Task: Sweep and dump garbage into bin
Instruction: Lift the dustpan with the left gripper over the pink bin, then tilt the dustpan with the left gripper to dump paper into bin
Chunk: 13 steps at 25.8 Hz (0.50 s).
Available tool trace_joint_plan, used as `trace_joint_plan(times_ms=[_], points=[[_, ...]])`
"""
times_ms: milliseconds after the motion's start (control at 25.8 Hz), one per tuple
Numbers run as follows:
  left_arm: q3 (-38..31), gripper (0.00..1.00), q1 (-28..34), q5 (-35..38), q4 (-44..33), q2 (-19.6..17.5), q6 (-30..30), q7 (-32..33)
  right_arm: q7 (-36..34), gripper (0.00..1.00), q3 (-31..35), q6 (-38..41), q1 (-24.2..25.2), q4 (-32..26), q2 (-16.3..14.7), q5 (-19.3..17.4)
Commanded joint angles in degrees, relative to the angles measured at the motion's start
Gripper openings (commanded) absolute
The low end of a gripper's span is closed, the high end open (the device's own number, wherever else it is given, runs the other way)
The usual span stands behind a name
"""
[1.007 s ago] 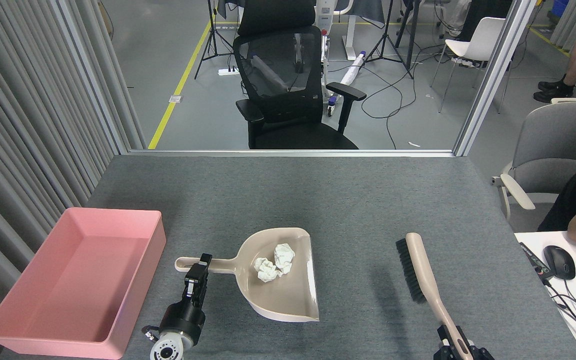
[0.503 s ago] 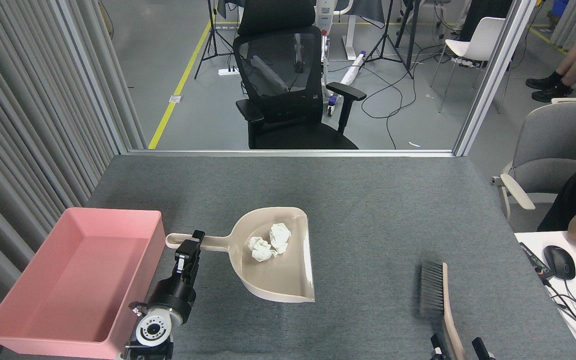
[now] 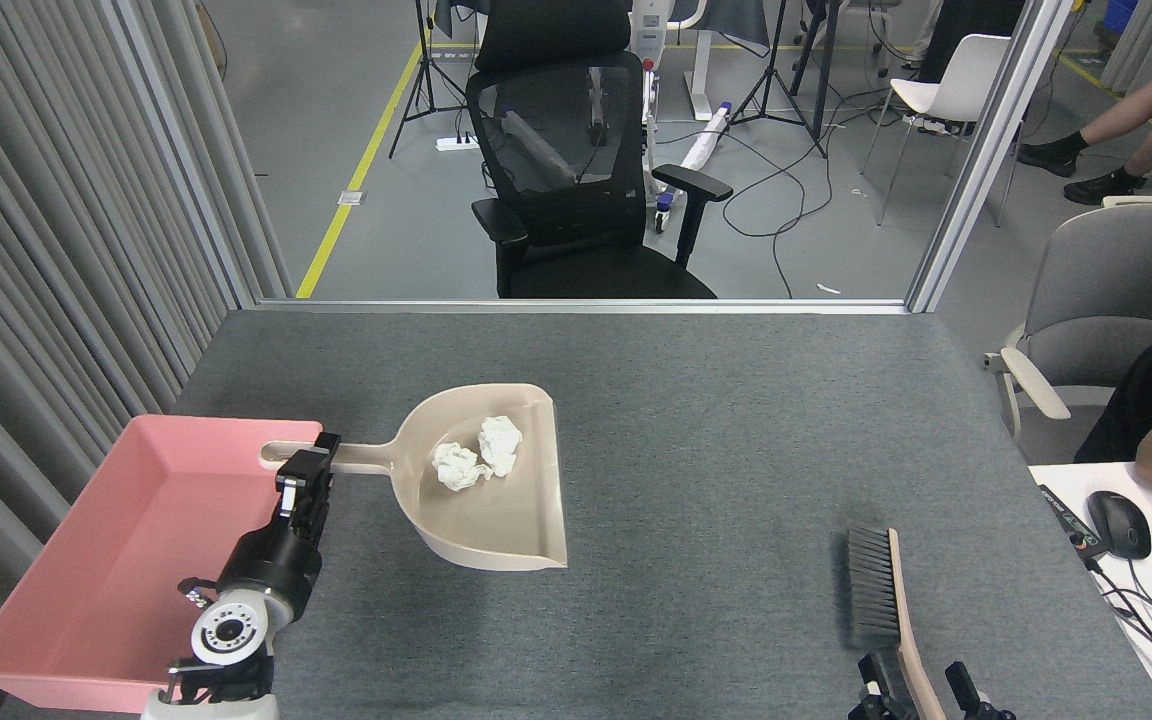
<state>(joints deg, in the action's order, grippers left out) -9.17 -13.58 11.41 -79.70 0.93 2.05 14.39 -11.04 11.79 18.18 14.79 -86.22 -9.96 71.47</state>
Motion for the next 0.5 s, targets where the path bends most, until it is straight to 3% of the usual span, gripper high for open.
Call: trace_joint_plan(times_ms=[0, 232, 465], points=[[-1.38, 0.14, -0.04, -4.55, -0.37, -4.89, 0.32, 0.46, 0.14, 0.99, -0.10, -0.07, -1.08, 0.00, -0.15, -0.02], [-5.25, 0.14, 0.31, -11.85, 0.77, -13.15, 0.23, 0.46, 0.23, 0.99, -0.36, -0.07, -2.31, 0.00, 0.03, -0.02], [-8.59, 0.14, 0.93, -13.60, 2.18, -16.32, -0.21, 0.81, 0.41, 0.99, -0.71, -0.25, -3.36, 0.00, 0.20, 0.07]])
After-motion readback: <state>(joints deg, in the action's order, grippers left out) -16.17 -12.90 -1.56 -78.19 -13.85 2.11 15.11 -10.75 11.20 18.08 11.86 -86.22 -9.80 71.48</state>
